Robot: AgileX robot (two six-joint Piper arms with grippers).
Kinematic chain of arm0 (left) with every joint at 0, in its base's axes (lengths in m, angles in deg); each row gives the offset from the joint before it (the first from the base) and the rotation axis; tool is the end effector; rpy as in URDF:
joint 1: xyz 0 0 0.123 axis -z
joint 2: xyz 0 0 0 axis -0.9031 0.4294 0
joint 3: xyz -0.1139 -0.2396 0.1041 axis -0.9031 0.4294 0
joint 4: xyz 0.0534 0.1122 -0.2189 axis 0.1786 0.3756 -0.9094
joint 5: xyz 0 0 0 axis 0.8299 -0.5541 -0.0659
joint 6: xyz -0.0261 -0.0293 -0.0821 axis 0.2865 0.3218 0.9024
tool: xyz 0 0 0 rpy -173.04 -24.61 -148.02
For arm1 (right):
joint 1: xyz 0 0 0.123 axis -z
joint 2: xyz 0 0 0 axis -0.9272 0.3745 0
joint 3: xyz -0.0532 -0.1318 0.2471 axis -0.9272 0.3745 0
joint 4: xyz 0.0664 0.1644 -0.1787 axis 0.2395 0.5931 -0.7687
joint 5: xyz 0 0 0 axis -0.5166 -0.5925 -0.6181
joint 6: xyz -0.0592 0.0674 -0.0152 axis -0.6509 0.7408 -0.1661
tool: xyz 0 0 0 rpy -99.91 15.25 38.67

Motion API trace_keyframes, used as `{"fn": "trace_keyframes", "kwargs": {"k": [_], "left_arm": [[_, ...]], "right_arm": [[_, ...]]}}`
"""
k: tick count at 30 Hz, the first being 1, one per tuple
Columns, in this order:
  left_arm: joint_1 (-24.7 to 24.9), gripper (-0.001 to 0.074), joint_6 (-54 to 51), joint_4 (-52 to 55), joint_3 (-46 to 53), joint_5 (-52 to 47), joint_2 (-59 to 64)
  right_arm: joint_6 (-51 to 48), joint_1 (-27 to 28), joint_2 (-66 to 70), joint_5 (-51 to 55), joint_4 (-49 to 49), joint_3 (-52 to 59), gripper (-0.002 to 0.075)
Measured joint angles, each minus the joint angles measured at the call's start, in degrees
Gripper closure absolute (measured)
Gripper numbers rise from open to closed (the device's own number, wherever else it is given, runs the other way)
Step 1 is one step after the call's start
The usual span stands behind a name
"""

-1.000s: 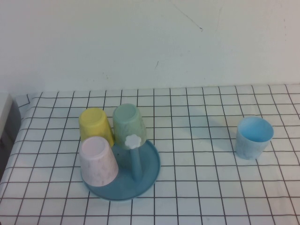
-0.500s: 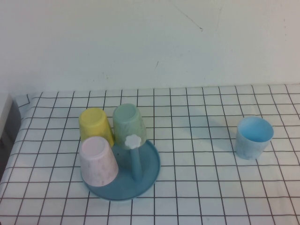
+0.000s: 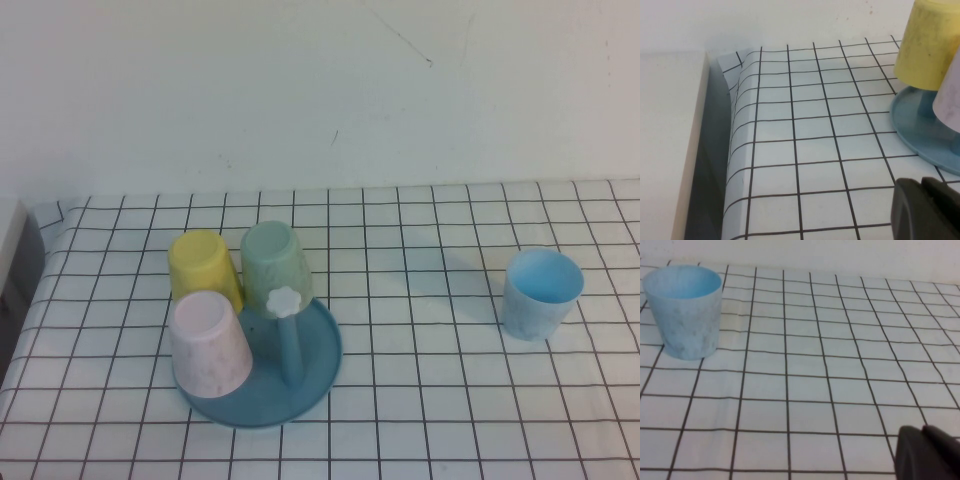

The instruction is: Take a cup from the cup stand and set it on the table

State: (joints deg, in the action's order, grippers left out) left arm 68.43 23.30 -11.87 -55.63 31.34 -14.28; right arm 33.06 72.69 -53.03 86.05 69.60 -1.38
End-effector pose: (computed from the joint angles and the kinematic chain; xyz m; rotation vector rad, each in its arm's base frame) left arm 0.0537 -0.0050 0.1783 0.0353 1.8106 -0.0900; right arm 0.0525 -0.0073 0.1730 -0.0274 1.8548 -0.1827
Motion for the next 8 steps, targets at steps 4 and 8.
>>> {"fn": "trace_keyframes", "kwargs": {"k": [4,8], "left_arm": [[0.0,0.0738,0.0,0.0,0.0,0.0,0.0],[0.0,0.0738,0.0,0.0,0.0,0.0,0.0]], "right_arm": [[0.0,0.0,0.0,0.0,1.6,0.0,0.0729],[-0.1,0.0,0.0,0.0,2.3,0.0,0.0729]]}}
